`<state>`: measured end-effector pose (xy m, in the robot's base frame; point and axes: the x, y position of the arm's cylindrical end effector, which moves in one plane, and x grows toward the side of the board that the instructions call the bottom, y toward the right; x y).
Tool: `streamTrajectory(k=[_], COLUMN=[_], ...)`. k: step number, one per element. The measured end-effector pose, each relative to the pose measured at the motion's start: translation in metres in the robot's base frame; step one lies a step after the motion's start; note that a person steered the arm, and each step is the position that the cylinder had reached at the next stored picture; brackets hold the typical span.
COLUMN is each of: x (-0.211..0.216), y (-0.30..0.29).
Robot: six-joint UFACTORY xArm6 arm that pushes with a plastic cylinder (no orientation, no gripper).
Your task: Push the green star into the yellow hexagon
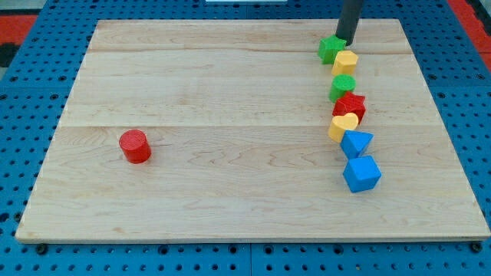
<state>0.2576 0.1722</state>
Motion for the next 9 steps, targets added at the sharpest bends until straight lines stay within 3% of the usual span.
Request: streamTrajectory(k=[3, 6, 7, 8, 9], x=[0.062, 0.068, 0.037, -0.042, -0.065], y=[0.03, 0.011, 0.06, 0.055, -0.041])
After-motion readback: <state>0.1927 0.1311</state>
